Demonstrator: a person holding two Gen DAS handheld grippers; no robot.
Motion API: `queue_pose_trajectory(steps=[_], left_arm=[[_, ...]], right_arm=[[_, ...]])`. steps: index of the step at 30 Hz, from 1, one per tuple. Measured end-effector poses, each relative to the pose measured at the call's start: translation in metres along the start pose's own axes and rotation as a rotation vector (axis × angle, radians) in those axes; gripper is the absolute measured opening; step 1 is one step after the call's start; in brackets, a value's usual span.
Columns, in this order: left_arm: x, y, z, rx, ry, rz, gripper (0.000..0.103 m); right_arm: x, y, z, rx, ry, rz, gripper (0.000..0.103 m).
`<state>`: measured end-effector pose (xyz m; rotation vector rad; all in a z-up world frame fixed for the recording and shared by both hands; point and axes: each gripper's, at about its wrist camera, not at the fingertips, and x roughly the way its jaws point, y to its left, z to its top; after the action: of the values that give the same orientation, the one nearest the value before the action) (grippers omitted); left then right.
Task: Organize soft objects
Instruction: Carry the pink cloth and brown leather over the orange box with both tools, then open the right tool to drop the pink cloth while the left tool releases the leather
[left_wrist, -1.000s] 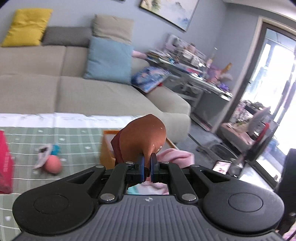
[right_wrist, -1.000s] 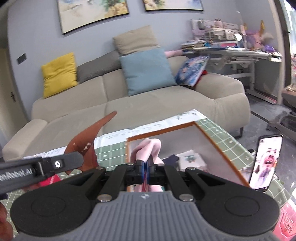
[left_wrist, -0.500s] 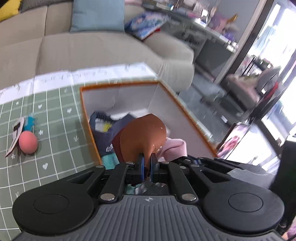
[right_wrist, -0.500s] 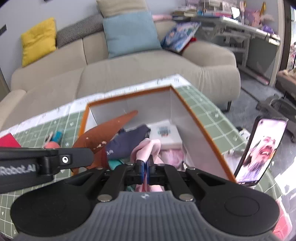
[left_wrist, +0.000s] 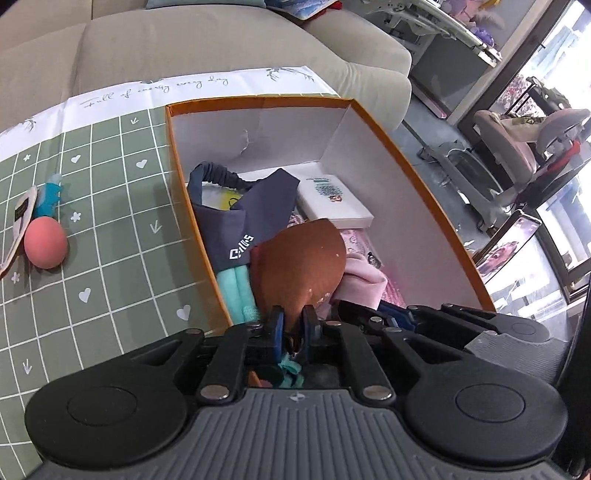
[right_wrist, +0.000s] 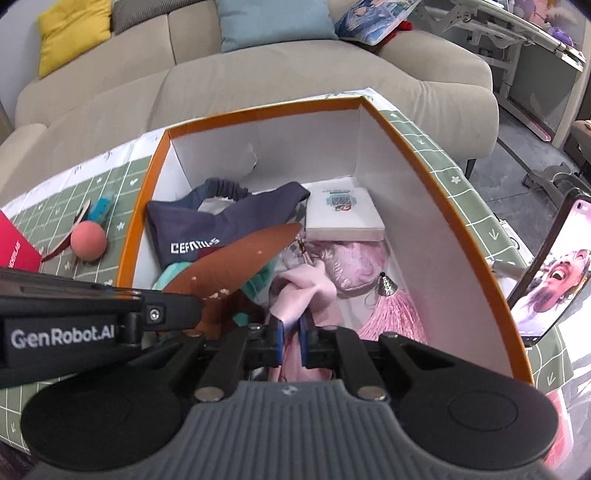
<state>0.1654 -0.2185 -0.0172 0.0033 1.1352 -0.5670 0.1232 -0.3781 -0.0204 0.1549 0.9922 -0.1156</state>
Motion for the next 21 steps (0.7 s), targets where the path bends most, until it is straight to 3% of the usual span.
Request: queue_pose_trajectory(steps=[5, 15, 19, 21], left_arm=[[-0.006, 0.000, 0.000, 0.029, -0.010, 0.011, 0.025], [-0.034, 0.012, -0.001, -0.026, -0.059, -0.044, 0.040], [-0.052, 0.017, -0.006, -0.024, -0.102, -0.055, 0.047], [-0.061, 0.020, -0.010, -0.015, -0.125, -0.055, 0.048]], right_arm=[[-0.001, 0.002, 0.001, -0.007, -0.004, -0.021, 0.035], [-0.012, 0.008, 0.002, -0.044, -0.017, -0.049, 0.050], [-0.025, 0.013, 0.003, -0.060, -0.033, -0.074, 0.068], [-0.034, 0.015, 0.003, -0.059, -0.051, -0.079, 0.070]])
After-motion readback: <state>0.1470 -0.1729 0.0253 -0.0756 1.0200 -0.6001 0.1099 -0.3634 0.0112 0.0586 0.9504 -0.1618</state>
